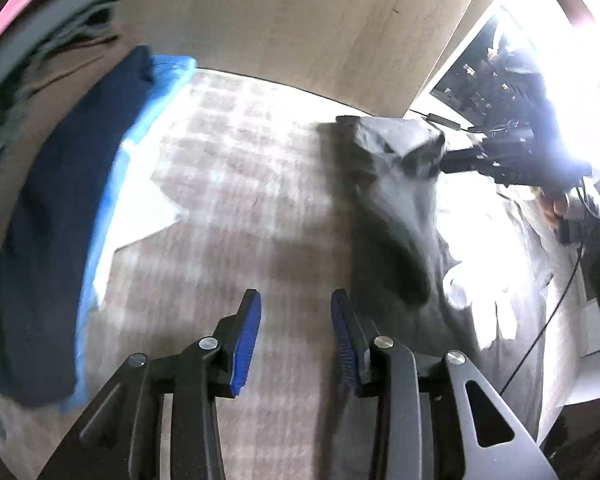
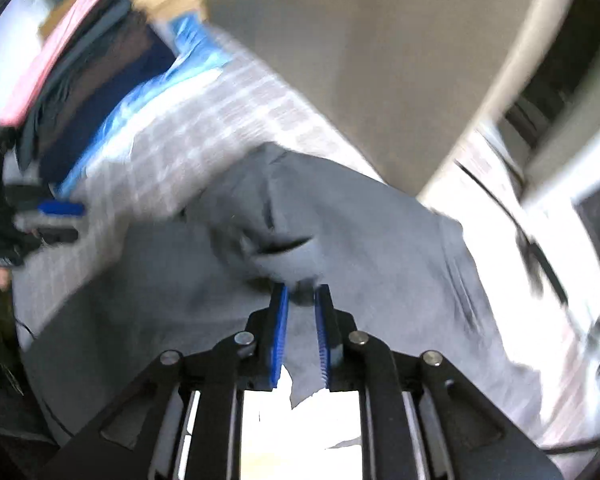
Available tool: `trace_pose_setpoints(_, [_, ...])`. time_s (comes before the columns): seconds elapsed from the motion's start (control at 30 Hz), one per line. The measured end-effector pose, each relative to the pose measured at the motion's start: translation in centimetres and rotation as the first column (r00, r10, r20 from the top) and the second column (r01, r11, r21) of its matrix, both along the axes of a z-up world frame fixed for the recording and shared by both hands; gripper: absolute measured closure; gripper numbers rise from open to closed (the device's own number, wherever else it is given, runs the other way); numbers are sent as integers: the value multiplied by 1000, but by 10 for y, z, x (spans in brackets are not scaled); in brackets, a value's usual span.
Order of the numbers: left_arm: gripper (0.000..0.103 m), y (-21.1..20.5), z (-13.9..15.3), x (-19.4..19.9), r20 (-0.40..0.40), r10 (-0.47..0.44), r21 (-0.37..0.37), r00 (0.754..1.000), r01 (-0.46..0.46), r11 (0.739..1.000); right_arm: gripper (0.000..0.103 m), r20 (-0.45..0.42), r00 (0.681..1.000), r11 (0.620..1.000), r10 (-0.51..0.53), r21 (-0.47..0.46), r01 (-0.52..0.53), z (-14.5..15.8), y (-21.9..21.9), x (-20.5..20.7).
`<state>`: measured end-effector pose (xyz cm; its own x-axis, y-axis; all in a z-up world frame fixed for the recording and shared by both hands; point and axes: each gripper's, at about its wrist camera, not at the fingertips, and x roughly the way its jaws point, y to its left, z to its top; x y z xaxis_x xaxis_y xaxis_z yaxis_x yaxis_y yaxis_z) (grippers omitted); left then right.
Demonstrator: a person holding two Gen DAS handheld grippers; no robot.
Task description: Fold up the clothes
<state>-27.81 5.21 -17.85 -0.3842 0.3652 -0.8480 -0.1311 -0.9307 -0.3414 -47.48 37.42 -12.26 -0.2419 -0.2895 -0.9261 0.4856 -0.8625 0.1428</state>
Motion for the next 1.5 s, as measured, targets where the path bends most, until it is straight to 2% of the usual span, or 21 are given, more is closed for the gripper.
trace_pose_setpoints(0.07, [63,10,-1,-22,14,-15,27,1000,14,1000,82,1,1000,997,-31,-65,31,3,11,8])
trace_pose_setpoints(0.13, [62,14,-9,-37,37,-41,70,998,38,997,71,-9,1000,998,-20,-54,20,1,11,8])
trace_pose_setpoints(0.2, [62,25,-15,-46,53,-66,73,996,62,995,70,-7,1000,999,-17,-43,17,-3,11,-2])
trace_pose_setpoints(0.27, [57,40,-16,-52,56,-94,57,994,91,994,70,11,999,997,-35,-67,36,-10,13,-10])
trace_pose_setpoints(0.33, [57,47,-19,-57,61,-110,69,992,105,992,68,17,998,995,-53,-80,55,-16,14,-13])
trace_pose_setpoints(0.4, [61,53,-23,-61,63,-117,72,991,112,991,66,22,998,995,-65,-70,67,-22,15,-17])
trace_pose_setpoints(0.47, [87,55,-24,-64,52,-111,64,992,108,992,66,42,998,994,-56,-94,60,-31,9,-24])
trace_pose_setpoints(0.5, [87,52,-22,-63,44,-106,70,993,103,992,66,38,999,993,-39,-106,43,-32,5,-25])
trace_pose_setpoints(0.57, [90,45,-17,-60,24,-97,79,995,95,992,81,20,1000,993,-12,-120,15,-30,-4,-28])
trace_pose_setpoints(0.6, [91,40,-13,-59,12,-93,83,996,92,992,95,6,1000,993,-2,-121,3,-27,-9,-29])
trace_pose_setpoints(0.7, [91,24,5,-51,-35,-71,102,997,75,992,98,-39,999,987,16,-158,-22,-11,-17,-33])
trace_pose_setpoints(0.83, [91,1,33,-38,-112,-48,60,993,55,997,99,-74,997,972,27,-232,-43,17,-28,-43])
trace_pose_setpoints(0.9, [91,-10,36,-35,-119,-40,47,992,46,998,98,-88,995,978,47,-200,-64,25,-39,-50])
trace_pose_setpoints(0.97, [91,-19,31,-34,-95,-32,51,995,37,998,94,-76,997,990,29,-138,-39,25,-46,-60])
trace_pose_setpoints(1.0, [91,-19,26,-34,-83,-32,39,996,35,999,88,-59,998,992,4,-127,-11,23,-45,-65])
trace_pose_setpoints(1.13, [91,-22,-2,-33,-18,-12,40,1000,13,999,84,1,1000,986,-4,-167,4,18,-49,-80])
trace_pose_setpoints(1.17, [91,-22,-7,-32,-9,-7,33,1000,7,999,83,4,1000,989,15,-149,-14,16,-55,-82])
trace_pose_setpoints(1.23, [91,-23,-17,-31,3,5,18,1000,-5,1000,69,15,998,991,59,-122,-57,12,-71,-88])
trace_pose_setpoints(1.37, [91,-25,-26,-29,19,14,33,1000,-15,999,67,37,984,983,173,-74,-170,-1,-113,-101])
trace_pose_setpoints(1.5, [91,-23,-32,-30,25,10,32,1000,-11,999,67,79,969,972,236,-19,-235,-21,-149,-109])
